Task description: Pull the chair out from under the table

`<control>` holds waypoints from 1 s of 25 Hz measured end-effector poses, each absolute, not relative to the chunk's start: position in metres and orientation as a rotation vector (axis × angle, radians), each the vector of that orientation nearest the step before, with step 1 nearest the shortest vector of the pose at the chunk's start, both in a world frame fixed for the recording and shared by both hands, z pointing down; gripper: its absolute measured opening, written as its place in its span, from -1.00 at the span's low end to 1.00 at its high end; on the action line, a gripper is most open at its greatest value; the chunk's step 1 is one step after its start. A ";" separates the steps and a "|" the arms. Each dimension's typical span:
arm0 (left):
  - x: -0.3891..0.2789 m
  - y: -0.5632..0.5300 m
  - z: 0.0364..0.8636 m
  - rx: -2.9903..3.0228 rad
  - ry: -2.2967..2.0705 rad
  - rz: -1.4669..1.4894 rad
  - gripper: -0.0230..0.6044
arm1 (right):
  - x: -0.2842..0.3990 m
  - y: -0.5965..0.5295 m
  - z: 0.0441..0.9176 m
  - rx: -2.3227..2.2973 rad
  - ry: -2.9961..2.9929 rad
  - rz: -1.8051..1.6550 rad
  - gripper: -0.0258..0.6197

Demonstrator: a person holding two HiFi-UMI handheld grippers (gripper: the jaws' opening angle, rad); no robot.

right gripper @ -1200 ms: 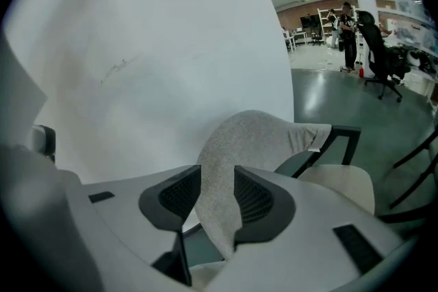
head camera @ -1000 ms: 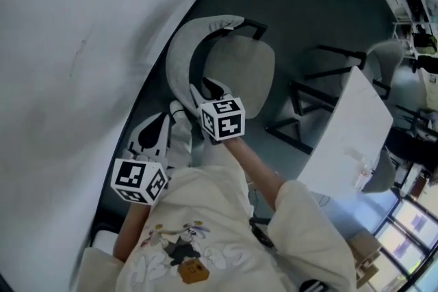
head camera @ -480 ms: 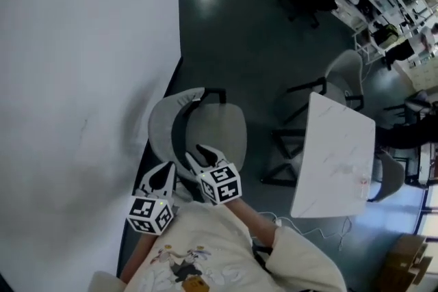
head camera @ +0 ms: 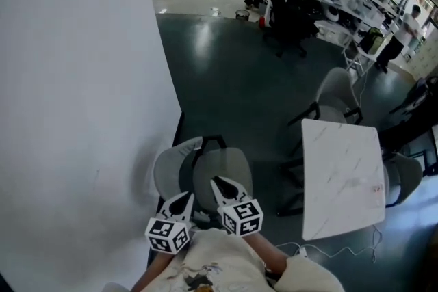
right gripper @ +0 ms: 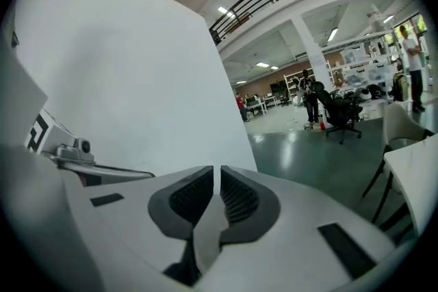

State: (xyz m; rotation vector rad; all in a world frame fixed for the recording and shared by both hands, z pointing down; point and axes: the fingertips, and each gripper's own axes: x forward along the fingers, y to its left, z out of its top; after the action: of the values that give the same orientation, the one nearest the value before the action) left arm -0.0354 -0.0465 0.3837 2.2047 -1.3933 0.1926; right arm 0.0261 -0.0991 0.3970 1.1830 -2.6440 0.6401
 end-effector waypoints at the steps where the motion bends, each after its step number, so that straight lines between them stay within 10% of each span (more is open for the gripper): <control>1: -0.031 -0.048 0.382 2.213 -1.383 0.201 -0.90 | 0.032 -0.099 0.393 1.202 -2.643 0.619 -0.84; 25: 0.060 -0.068 0.378 2.295 -1.349 0.245 -0.90 | 0.122 -0.103 0.383 1.283 -2.681 0.575 -0.89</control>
State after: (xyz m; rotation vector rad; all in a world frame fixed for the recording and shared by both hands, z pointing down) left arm 0.0597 -0.0676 0.3776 2.2955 -1.3494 0.2453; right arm 0.1224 -0.1030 0.3831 1.2833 -2.6815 0.5745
